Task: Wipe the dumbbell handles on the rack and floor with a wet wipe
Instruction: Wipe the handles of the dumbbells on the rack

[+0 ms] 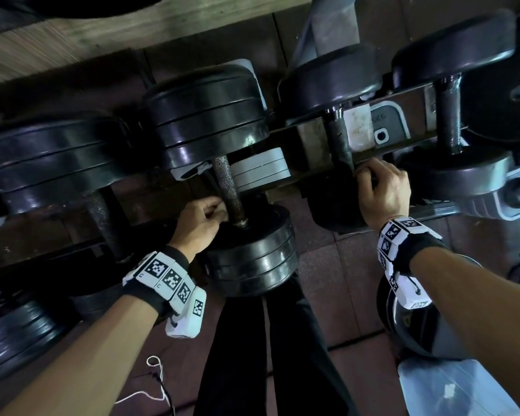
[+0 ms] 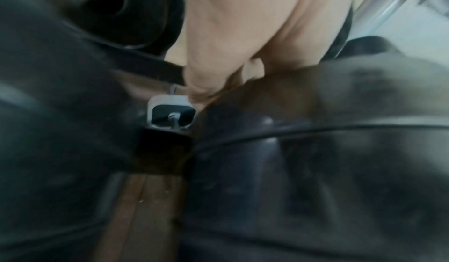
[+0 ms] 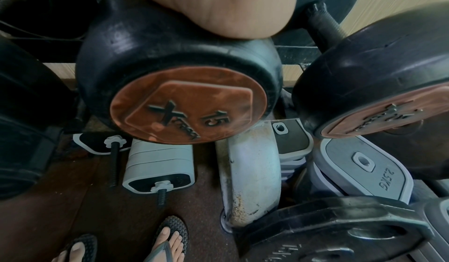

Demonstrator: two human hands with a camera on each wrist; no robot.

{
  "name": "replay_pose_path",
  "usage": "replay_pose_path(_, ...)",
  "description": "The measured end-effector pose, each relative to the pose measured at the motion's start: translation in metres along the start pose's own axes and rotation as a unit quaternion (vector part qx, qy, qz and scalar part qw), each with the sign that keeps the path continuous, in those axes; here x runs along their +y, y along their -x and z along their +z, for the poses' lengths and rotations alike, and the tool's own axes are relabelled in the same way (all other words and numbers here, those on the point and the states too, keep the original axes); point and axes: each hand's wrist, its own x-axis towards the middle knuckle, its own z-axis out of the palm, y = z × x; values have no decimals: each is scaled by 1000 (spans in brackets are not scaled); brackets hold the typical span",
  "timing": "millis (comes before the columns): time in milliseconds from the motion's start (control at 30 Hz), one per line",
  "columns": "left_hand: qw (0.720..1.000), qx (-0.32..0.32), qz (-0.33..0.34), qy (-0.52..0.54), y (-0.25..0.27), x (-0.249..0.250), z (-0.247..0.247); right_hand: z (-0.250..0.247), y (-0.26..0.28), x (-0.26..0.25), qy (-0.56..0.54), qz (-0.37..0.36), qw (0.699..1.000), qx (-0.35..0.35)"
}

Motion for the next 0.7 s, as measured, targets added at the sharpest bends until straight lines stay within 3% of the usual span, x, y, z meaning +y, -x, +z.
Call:
replay_pose_path(200, 997, -18, -37, -69, 0, -2, 1, 1, 0, 1, 2, 2, 1000, -3)
replay_pose_path(300, 999, -26, -45, -10, 0, 13, -12, 1, 0, 2, 6, 0, 1000, 0)
replay_pose_path(400, 986, 80, -33, 141, -16, 39, -23, 0, 0, 3, 8, -5, 1000, -1)
replay_pose_path(467, 976, 121, -39, 176, -28, 49, -26, 1, 0, 3, 6, -5, 1000, -4)
replay_pose_path(700, 993, 95, 27, 58, -13, 45, -14, 1, 1, 3, 7, -6, 1000, -2)
